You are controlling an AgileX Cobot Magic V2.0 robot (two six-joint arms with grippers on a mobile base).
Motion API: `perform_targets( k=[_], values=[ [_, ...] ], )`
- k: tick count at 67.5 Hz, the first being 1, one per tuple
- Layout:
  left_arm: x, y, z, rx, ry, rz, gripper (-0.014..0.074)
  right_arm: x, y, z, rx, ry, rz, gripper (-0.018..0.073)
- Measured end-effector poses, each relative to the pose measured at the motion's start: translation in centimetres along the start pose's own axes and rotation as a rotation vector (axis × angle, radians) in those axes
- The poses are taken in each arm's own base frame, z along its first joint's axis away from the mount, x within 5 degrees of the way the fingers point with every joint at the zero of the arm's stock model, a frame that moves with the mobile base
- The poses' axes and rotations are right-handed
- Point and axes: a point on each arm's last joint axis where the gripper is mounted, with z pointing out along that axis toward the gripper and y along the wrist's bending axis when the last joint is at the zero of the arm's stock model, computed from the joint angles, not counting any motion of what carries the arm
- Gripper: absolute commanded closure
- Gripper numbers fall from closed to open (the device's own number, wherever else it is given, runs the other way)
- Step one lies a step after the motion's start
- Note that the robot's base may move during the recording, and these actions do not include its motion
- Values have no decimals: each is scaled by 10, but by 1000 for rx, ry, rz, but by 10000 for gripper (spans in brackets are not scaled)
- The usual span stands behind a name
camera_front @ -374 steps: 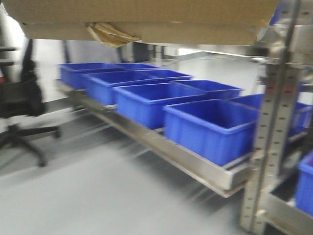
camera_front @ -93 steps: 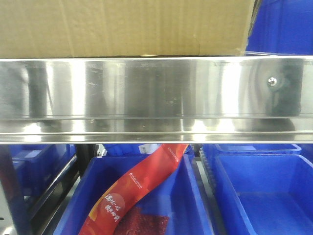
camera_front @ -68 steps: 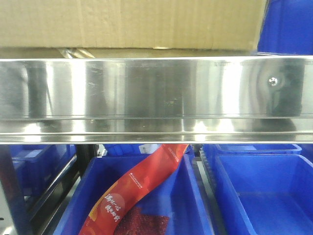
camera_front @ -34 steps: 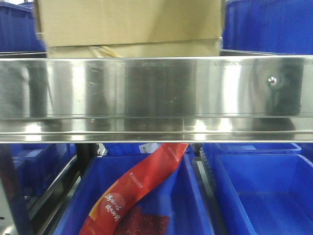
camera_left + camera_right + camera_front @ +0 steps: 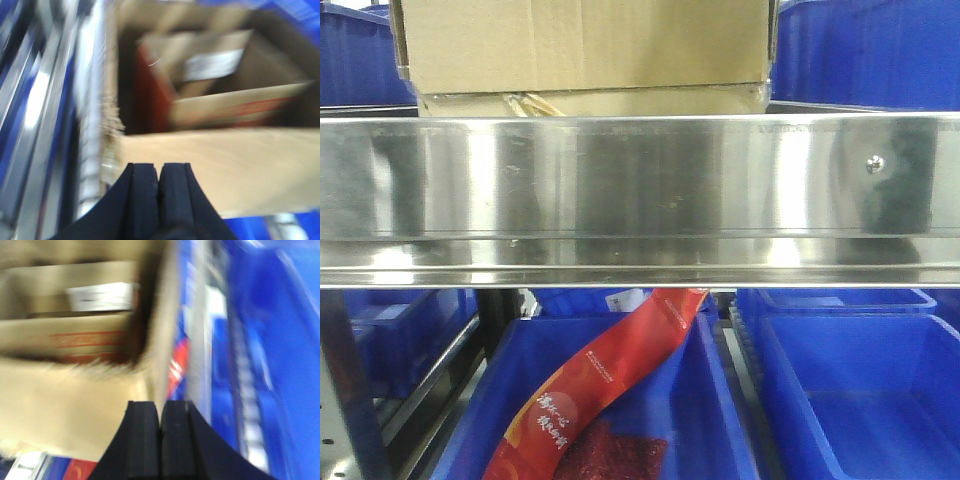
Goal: Stack two boxes on right shelf middle
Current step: 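Open both grippers to release the box walls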
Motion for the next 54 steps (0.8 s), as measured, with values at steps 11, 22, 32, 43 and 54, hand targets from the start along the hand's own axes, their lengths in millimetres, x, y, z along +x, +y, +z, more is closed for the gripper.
perform_targets(
  k=[11, 22, 32, 43, 54],
  values=[
    [40, -5, -20, 89, -156, 20, 707, 39, -7, -20, -96, -142, -47, 727],
    [93, 3, -34, 127, -222, 17, 707, 90, -17, -39, -184, -254, -92, 727],
    [140, 14, -54, 139, -255, 15, 707, 133, -25, -64, -281, -388, -98, 727],
    [175, 23, -76, 144, -279, 13, 707, 160, -35, -82, -298, -432, -96, 727],
    [184, 26, -94, 155, -342, 10, 707, 159, -39, -101, -312, -509, -89, 727]
  ],
)
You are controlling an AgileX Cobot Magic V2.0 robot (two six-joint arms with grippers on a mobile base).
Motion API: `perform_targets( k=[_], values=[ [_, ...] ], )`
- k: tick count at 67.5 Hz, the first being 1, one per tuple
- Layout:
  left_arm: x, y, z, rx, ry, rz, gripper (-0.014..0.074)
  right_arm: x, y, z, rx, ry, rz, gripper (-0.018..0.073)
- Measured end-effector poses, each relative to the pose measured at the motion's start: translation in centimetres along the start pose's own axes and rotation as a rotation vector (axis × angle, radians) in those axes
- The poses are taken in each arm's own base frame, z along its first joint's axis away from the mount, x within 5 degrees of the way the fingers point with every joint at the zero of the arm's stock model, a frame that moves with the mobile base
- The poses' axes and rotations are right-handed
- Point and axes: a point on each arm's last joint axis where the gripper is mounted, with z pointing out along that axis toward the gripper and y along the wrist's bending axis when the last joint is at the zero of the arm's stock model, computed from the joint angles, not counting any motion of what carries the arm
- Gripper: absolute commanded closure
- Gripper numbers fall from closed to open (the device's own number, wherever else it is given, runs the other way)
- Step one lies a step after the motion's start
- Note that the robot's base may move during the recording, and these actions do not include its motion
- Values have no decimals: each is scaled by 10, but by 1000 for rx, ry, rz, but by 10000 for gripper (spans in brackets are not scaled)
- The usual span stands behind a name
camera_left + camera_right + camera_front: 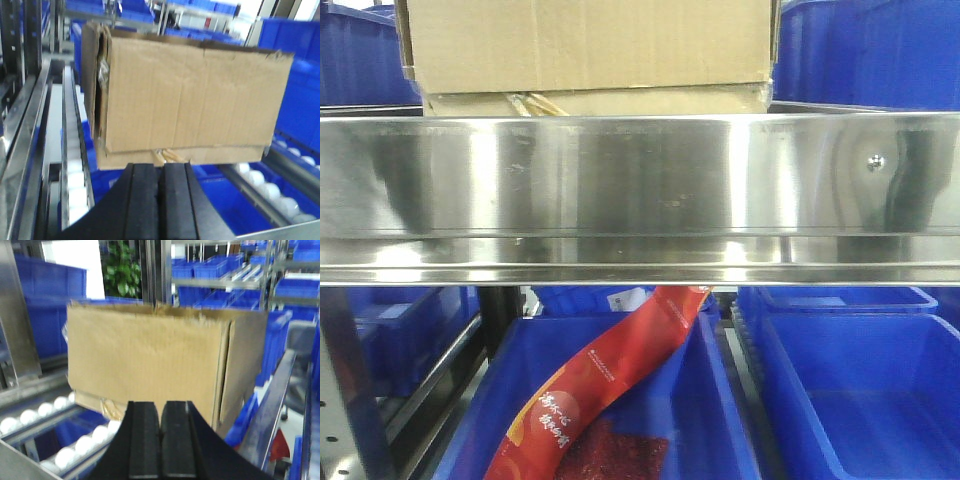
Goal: Stack two boxes on right shelf middle
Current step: 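Open both grippers to release the box walls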
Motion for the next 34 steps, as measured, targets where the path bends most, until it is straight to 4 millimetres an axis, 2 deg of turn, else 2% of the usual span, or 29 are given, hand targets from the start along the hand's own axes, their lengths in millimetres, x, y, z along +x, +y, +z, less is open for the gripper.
perform_targets(
  k=[25, 34],
  values=[
    [-3, -1, -5, 7, -36, 2, 707, -1, -1, -6, 13, 3, 0, 727],
    [-3, -1, -6, 7, -37, 2, 707, 13, -14, -28, 137, 97, -51, 727]
  ],
)
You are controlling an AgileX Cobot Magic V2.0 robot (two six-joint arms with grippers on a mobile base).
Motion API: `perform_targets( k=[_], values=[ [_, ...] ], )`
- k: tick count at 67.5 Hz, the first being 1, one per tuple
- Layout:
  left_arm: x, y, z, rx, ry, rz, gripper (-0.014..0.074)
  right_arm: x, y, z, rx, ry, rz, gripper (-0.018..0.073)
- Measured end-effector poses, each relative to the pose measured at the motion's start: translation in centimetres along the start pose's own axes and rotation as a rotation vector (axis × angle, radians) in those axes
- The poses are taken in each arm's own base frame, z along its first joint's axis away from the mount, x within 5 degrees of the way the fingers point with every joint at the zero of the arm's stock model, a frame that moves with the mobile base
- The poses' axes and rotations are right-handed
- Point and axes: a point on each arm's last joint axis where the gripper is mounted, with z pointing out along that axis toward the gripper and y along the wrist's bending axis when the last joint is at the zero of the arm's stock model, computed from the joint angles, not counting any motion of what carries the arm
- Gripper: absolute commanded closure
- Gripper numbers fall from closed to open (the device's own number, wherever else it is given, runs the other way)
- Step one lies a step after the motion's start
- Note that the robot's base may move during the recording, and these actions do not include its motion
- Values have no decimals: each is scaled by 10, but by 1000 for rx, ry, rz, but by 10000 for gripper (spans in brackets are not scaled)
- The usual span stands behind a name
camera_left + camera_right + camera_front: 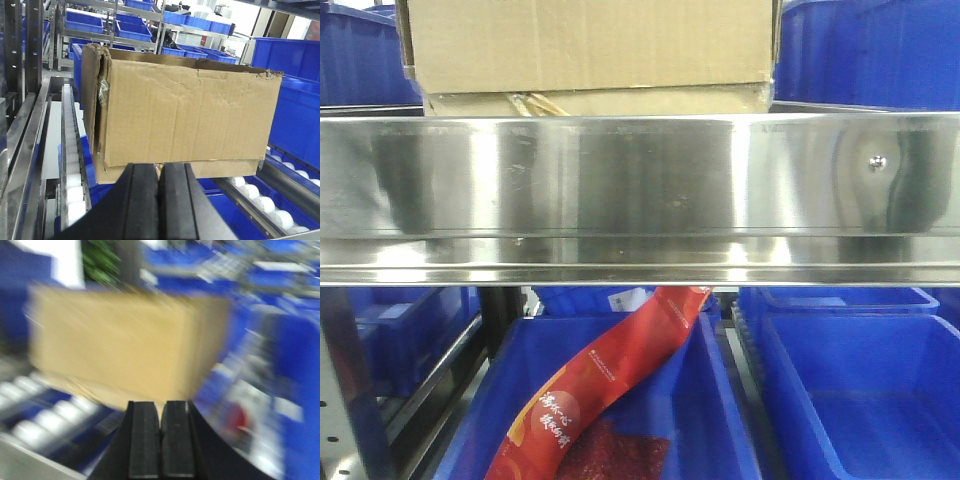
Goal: Stack two boxes on right shelf middle
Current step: 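Open both grippers to release the box walls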
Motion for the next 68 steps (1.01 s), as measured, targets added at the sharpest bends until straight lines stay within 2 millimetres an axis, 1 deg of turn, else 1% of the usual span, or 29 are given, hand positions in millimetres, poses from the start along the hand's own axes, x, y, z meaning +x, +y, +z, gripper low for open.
perform_targets(
  k=[9, 12, 18, 23, 33, 39, 43, 48, 51, 68],
  values=[
    [1, 0, 0, 0, 2, 0, 707, 21, -10, -25, 92, -18, -65, 727],
    [1, 0, 0, 0, 2, 0, 707, 28, -12, -33, 123, -34, -72, 727],
    [1, 0, 0, 0, 2, 0, 707, 47, -17, -45, 205, -51, -59, 727],
    [1, 0, 0, 0, 2, 0, 707, 61, -19, -50, 249, -61, -42, 727],
    [1, 0, 0, 0, 2, -2, 707, 97, -19, -55, 298, -109, -14, 727],
    [1, 0, 0, 0, 2, -2, 707, 120, -21, -53, 312, -78, 6, 727],
    [1, 0, 0, 0, 2, -2, 707, 129, -22, -52, 323, -56, 15, 727],
    [1, 0, 0, 0, 2, -2, 707, 137, -22, -50, 328, -40, 18, 727],
    [1, 0, 0, 0, 2, -2, 707, 138, -23, -50, 330, -41, 18, 727],
    [1, 0, 0, 0, 2, -2, 707, 134, -22, -50, 330, -106, 7, 727]
  ],
)
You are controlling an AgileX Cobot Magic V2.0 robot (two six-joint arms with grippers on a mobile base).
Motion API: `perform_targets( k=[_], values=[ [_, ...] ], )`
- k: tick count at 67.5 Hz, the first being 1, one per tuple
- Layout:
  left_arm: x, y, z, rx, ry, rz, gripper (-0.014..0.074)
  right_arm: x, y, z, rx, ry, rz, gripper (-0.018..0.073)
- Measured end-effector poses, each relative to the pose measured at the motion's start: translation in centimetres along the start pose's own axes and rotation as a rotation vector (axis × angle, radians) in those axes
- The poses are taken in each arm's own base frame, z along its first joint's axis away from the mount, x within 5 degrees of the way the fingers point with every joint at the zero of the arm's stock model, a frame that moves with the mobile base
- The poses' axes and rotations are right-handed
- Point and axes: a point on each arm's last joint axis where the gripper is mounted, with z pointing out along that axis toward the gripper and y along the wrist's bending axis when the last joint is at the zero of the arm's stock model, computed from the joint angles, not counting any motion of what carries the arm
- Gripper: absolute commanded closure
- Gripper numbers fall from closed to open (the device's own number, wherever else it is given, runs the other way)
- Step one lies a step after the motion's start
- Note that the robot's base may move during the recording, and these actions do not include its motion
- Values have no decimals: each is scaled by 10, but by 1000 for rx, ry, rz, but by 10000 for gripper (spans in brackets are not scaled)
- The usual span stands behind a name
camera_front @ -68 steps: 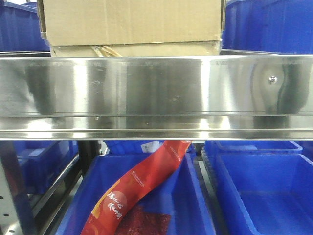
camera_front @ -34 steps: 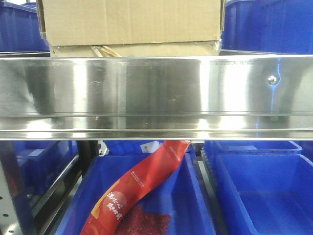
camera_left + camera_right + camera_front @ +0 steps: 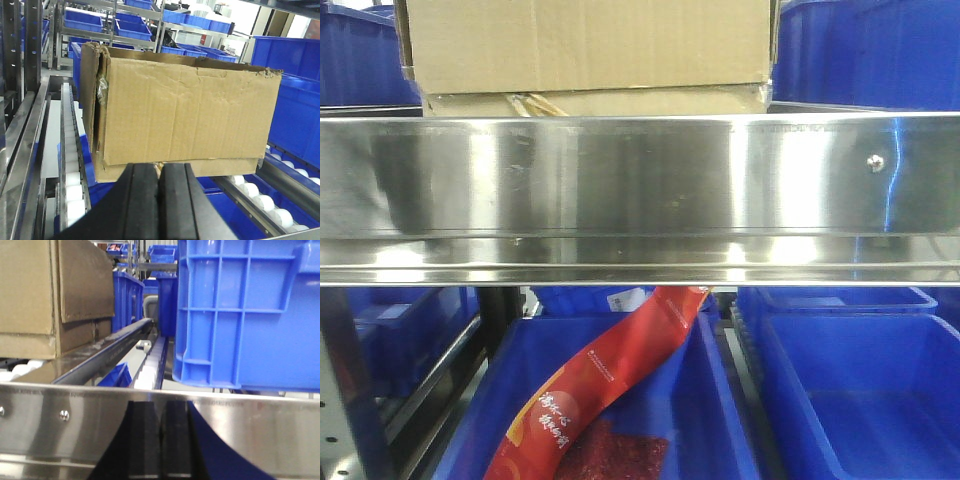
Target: Stack two boxes on right shelf middle
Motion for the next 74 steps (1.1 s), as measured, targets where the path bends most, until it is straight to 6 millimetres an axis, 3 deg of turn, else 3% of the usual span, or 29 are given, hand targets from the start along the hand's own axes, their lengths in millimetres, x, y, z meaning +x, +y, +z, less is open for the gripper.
perform_targets(
  k=[51, 58, 74],
  values=[
    [5, 3, -6, -18, -14, 10, 707, -1, 0, 0, -1, -11, 0, 727],
    [23, 13, -14, -87, -26, 37, 707, -1, 0, 0, -1, -11, 0, 727],
    [97, 34, -40, -249, -51, 113, 707, -1, 0, 0, -1, -11, 0, 727]
  ],
)
